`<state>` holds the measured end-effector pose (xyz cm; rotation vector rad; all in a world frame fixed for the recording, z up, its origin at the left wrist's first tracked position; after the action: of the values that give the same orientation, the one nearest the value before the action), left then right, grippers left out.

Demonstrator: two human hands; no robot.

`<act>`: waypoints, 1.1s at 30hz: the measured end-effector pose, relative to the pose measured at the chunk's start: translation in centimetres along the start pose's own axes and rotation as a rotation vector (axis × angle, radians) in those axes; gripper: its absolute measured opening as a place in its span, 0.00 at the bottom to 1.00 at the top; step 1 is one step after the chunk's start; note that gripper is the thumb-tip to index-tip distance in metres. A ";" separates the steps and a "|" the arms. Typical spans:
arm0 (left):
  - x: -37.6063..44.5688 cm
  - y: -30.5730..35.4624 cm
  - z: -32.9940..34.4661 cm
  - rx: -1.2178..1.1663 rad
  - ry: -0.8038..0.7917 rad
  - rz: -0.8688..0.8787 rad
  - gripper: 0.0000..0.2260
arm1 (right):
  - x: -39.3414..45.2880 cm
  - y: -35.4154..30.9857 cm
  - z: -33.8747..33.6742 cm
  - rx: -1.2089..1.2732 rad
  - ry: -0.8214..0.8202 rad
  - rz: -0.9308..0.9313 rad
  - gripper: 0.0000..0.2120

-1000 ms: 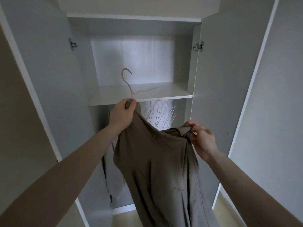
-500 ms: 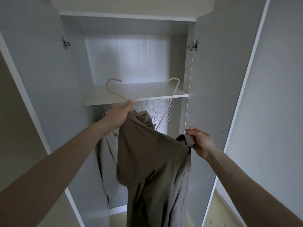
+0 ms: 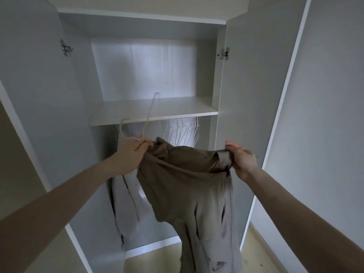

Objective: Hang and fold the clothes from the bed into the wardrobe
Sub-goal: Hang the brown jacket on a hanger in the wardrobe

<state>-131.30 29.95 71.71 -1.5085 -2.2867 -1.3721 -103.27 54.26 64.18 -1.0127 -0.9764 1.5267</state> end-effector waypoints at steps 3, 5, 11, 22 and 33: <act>-0.7 -1.0 1.2 -0.328 0.154 -0.274 0.16 | -0.4 0.3 1.0 0.027 -0.034 0.004 0.07; -1.1 -1.2 1.6 -0.515 0.213 -0.419 0.19 | -0.4 0.0 1.1 0.017 -0.030 -0.027 0.07; 1.5 6.3 0.9 -0.302 0.211 -0.156 0.26 | -0.9 0.9 1.4 -0.250 -0.070 -0.179 0.07; 7.8 13.9 1.4 -0.160 0.252 -0.125 0.20 | -11.6 15.1 1.4 -0.163 -0.145 0.154 0.32; 7.6 11.5 0.6 -0.087 0.232 -0.118 0.20 | -18.0 20.8 8.0 -0.418 -0.486 0.436 0.21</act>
<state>-126.12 36.98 82.36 -1.1790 -2.2285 -1.6021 -114.76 32.57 49.37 -1.2292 -1.5338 2.0396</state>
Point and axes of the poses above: each hand's wrist, its own x-axis towards the middle knuckle, its own z-axis out of the palm, y = z × x, the point moved 9 cm from there along x, towards the middle knuckle, and after that the axes turned 13 degrees about y, right-handed, at the moved point
